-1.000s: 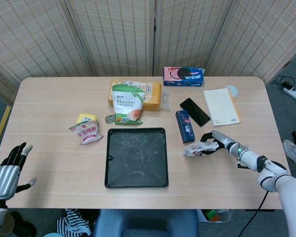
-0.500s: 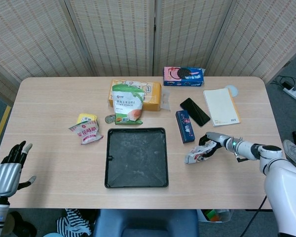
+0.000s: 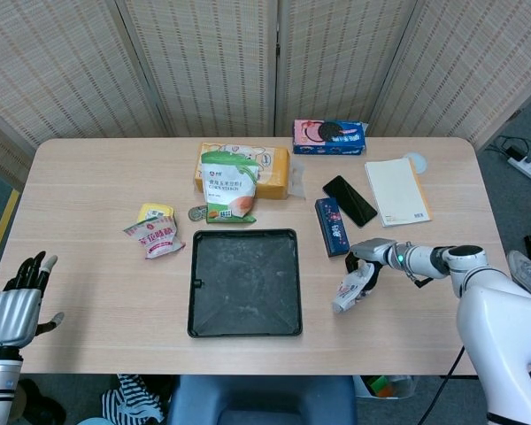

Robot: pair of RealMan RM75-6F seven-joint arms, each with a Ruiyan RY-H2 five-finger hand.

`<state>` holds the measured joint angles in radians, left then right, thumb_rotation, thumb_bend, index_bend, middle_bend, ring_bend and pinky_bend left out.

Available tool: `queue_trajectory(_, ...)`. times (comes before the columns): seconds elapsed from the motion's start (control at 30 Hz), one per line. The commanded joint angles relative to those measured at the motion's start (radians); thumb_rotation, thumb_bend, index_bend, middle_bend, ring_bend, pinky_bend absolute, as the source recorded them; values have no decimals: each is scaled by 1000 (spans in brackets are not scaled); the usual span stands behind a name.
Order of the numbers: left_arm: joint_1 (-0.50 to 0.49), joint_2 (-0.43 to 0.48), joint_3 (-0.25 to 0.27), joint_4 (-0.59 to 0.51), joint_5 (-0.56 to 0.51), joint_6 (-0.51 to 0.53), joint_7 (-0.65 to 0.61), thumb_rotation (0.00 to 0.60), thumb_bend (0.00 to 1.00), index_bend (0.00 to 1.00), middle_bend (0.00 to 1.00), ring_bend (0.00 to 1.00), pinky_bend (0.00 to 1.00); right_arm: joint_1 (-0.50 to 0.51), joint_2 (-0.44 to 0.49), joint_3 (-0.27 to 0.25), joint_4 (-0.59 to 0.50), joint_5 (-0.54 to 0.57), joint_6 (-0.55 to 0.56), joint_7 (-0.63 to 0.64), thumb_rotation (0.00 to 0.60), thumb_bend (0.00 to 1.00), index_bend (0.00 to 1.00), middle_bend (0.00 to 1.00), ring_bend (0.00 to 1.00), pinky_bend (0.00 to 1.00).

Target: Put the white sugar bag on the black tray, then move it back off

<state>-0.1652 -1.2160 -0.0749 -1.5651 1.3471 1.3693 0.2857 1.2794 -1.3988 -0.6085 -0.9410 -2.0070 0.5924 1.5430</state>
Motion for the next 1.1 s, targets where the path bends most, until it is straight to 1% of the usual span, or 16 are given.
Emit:
queue_trajectory(0.03,-3,-4,-2,0,-10,-7,8,600,217,0,4,52,319,42,73,96,-169,89,-83,-289,600,388,745,583,831,977)
queue_trajectory(0.1,-5,-4,-1,-2,-13,-11,10,600,217,0,4,52,319,27,84,139,-206,138,-106,-397,600,388,742,559,810,957)
queue_trajectory(0.13,-6,-4,-1,-2,-13,-12,11,600,217,0,4,52,319,19,86,156,-216,160,-115,-437,600,388,722,529,793,940)
queue_trajectory(0.2,-6,-3,-1,-3,-15,-12,10,600,216,0,4,52,319,-8,85,195,-222,211,-125,-526,600,388,672,479,761,910)
queue_trajectory(0.27,-5,-1,-1,-5,-18,-12,6,600,217,0,4,52,320,-40,82,227,-223,258,-122,-596,600,388,599,415,720,870)
queue_trajectory(0.4,-7,4,-1,-8,-21,-15,0,600,217,0,4,52,321,-78,80,266,-233,315,-110,-663,600,388,398,186,565,743)
queue_trajectory(0.53,-9,6,-1,-11,-21,-18,-3,600,216,0,4,52,322,-95,81,288,-241,336,-92,-685,600,388,246,37,459,633)
queue_trajectory(0.63,-9,8,0,-12,-21,-17,-7,600,217,0,4,52,322,-102,92,300,-254,341,-76,-682,600,388,147,0,376,563)
queue_trajectory(0.73,-9,8,0,-12,-22,-17,-8,600,216,0,4,53,323,-108,112,308,-265,342,-61,-685,600,388,84,0,315,489)
queue_trajectory(0.87,-11,8,2,-12,-23,-20,-7,600,217,0,4,53,324,-120,148,315,-295,341,-29,-688,600,388,69,0,283,471)
queue_trajectory(1.1,-13,4,5,-13,-20,-18,-1,600,216,0,4,54,324,-164,228,327,-359,350,42,-705,600,388,68,0,265,466)
